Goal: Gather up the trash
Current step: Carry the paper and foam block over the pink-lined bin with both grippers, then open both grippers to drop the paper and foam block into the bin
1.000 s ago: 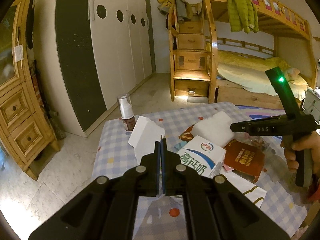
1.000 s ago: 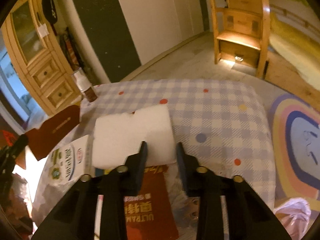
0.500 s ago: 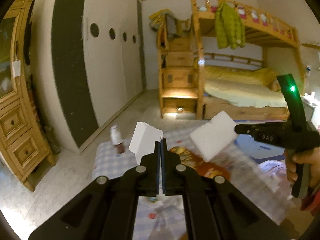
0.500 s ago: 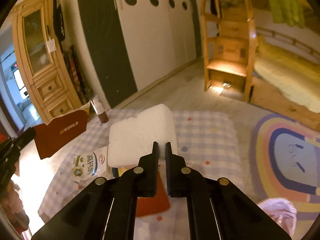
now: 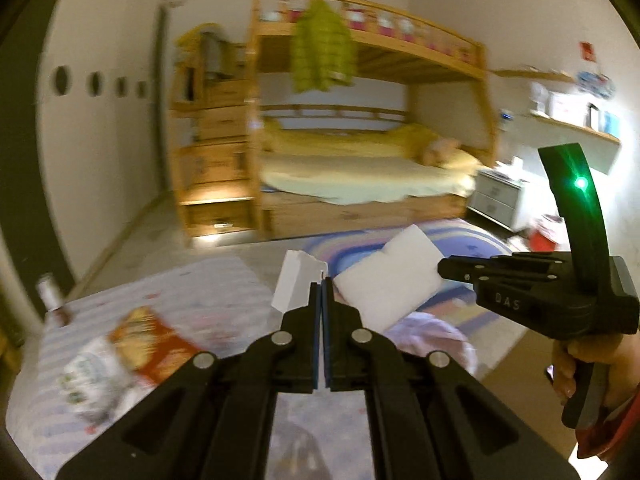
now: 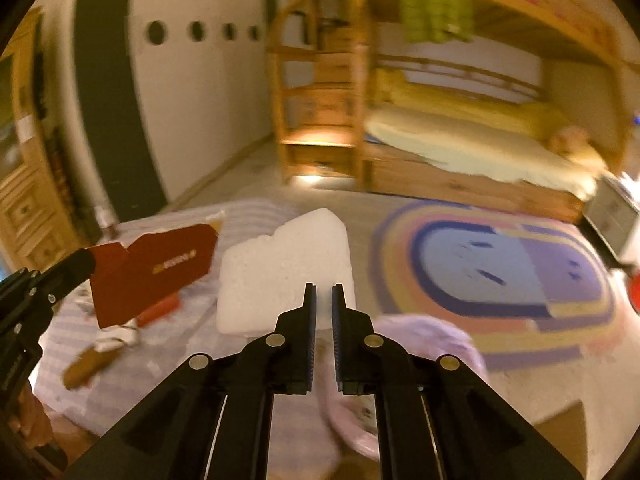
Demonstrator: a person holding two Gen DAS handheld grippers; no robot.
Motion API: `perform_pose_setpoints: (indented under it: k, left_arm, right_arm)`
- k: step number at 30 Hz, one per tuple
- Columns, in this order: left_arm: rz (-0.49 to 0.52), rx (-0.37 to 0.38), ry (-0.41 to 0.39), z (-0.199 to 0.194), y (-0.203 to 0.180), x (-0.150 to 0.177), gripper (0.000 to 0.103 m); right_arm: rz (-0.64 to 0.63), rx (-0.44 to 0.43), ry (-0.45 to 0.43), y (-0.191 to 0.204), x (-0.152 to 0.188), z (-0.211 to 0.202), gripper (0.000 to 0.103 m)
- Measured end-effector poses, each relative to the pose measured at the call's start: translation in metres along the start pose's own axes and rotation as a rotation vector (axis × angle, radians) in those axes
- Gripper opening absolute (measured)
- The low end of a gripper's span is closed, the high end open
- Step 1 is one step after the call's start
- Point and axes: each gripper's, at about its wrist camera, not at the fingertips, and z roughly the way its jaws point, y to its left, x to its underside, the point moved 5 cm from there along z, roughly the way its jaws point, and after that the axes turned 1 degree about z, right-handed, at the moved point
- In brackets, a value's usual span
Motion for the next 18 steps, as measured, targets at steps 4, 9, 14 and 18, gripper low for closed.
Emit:
perform_pose_setpoints:
  k: [4, 9, 14, 18]
  left_arm:
    - [0.054, 0.096, 0.024, 0.029, -0.047, -0.001, 0.0]
    - [0.076, 0.194, 0.059, 0.062, -0.082, -0.002, 0.0]
    - [0.064, 0.226, 0.093, 0.093, -0.095, -0.005, 0.0]
    - [0.036, 0.224, 0.114, 0.102, -0.092, -0.004, 0.02]
  right_arm:
    - [0.054, 0.1, 0.033, -0.046, 0.018, 0.003, 0.008]
    - [0.102, 0.191, 0.08, -0.091, 0.033, 0.018, 0.009]
    - [0.14, 0.209, 0.12, -0.122, 0.045, 0.04, 0.014]
    - [0.162, 0.189, 0.142, -0.129, 0.052, 0.051, 0.021]
